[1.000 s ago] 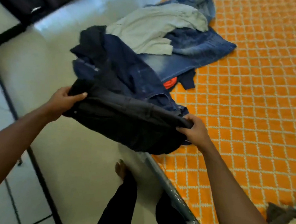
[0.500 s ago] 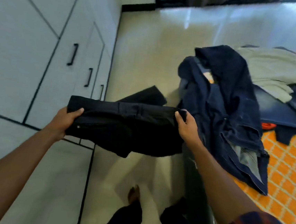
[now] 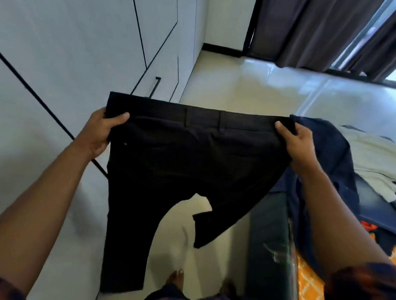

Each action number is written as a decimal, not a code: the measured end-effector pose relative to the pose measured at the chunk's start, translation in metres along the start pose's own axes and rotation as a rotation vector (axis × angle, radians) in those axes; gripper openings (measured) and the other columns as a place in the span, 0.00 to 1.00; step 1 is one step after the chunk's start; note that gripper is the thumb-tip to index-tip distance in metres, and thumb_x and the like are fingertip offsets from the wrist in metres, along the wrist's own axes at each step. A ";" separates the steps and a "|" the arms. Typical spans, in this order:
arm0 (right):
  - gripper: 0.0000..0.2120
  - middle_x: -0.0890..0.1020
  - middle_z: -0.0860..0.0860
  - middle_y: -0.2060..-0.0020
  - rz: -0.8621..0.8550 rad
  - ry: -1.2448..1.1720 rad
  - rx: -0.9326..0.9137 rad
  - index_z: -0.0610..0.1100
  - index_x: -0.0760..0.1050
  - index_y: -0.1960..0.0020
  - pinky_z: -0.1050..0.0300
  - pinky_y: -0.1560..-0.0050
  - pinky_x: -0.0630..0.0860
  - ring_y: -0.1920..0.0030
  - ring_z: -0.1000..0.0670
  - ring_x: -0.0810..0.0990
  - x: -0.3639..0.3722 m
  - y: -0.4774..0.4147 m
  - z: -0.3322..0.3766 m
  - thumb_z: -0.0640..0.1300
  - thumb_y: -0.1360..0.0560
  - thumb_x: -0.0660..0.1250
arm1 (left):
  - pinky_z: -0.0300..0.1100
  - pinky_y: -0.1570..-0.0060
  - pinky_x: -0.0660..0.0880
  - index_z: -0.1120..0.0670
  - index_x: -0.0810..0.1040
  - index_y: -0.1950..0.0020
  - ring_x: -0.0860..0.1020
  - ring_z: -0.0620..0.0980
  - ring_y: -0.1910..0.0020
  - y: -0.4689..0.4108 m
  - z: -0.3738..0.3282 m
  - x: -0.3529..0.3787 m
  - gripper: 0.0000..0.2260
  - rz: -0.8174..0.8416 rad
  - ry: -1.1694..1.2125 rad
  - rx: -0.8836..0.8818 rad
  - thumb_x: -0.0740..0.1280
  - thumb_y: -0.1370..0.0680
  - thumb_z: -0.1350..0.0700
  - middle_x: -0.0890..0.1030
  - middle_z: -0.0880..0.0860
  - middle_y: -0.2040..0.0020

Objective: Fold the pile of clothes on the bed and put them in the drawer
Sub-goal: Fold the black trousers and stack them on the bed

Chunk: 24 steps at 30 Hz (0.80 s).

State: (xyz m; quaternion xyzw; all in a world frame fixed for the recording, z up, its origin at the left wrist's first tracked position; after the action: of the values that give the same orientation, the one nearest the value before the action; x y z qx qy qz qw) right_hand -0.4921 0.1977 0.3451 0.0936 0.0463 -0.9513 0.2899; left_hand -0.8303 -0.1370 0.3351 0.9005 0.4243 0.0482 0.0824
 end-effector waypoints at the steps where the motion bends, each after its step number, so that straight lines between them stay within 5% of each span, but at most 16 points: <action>1: 0.07 0.87 0.54 0.60 0.038 -0.094 0.043 0.43 0.82 0.51 0.60 0.56 0.80 0.58 0.54 0.85 -0.007 -0.001 0.005 0.45 0.25 0.75 | 0.46 0.42 0.80 0.60 0.78 0.36 0.83 0.54 0.43 -0.003 -0.011 0.008 0.13 0.029 0.019 0.008 0.67 0.20 0.61 0.83 0.57 0.41; 4: 0.32 0.87 0.47 0.51 0.330 -0.201 0.297 0.39 0.81 0.42 0.57 0.54 0.83 0.51 0.47 0.87 -0.017 0.000 0.004 0.48 0.43 0.84 | 0.44 0.45 0.81 0.61 0.77 0.34 0.83 0.53 0.43 -0.012 -0.031 0.027 0.14 0.087 0.033 0.010 0.66 0.19 0.59 0.83 0.56 0.41; 6: 0.36 0.87 0.44 0.48 0.484 -0.113 0.430 0.40 0.81 0.42 0.55 0.54 0.84 0.47 0.43 0.86 -0.024 0.001 0.000 0.48 0.47 0.87 | 0.42 0.46 0.81 0.60 0.76 0.32 0.82 0.54 0.42 -0.020 -0.039 0.039 0.16 0.126 -0.019 0.000 0.67 0.20 0.58 0.82 0.58 0.38; 10: 0.44 0.87 0.45 0.48 0.383 -0.197 0.385 0.43 0.81 0.42 0.55 0.54 0.84 0.49 0.45 0.86 -0.059 -0.023 0.001 0.55 0.54 0.89 | 0.42 0.50 0.81 0.53 0.82 0.38 0.83 0.52 0.44 -0.032 -0.059 0.067 0.24 0.280 -0.044 -0.083 0.78 0.31 0.45 0.83 0.57 0.39; 13: 0.32 0.87 0.43 0.50 0.092 -0.413 0.248 0.39 0.81 0.42 0.51 0.52 0.84 0.51 0.44 0.87 -0.074 -0.062 0.007 0.50 0.42 0.85 | 0.44 0.47 0.81 0.54 0.79 0.34 0.82 0.54 0.42 -0.059 -0.077 0.096 0.24 0.253 0.002 -0.050 0.75 0.27 0.47 0.82 0.57 0.38; 17: 0.13 0.86 0.45 0.53 -0.341 -0.442 0.256 0.38 0.81 0.43 0.54 0.55 0.81 0.48 0.43 0.85 -0.061 -0.111 0.000 0.44 0.24 0.74 | 0.51 0.38 0.78 0.59 0.76 0.32 0.83 0.52 0.44 -0.101 -0.089 0.166 0.17 -0.078 -0.006 0.138 0.70 0.20 0.56 0.83 0.57 0.40; 24: 0.09 0.84 0.54 0.61 -0.132 -0.304 0.119 0.51 0.79 0.56 0.64 0.62 0.79 0.63 0.61 0.83 -0.010 -0.136 0.039 0.47 0.17 0.65 | 0.41 0.40 0.76 0.54 0.74 0.31 0.79 0.48 0.40 -0.093 -0.083 0.323 0.18 -0.166 -0.304 0.326 0.69 0.20 0.54 0.81 0.50 0.40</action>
State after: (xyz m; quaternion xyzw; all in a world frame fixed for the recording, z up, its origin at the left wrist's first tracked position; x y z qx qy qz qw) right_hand -0.5660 0.3097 0.3897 -0.0378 -0.0486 -0.9726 0.2242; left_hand -0.7080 0.1794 0.4043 0.8609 0.4815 -0.1640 0.0027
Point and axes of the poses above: each hand's wrist, its own y-axis away from the middle knuckle, its own x-axis out of the palm, z = x × y, the point moved 5 cm from there along -y, towards the middle knuckle
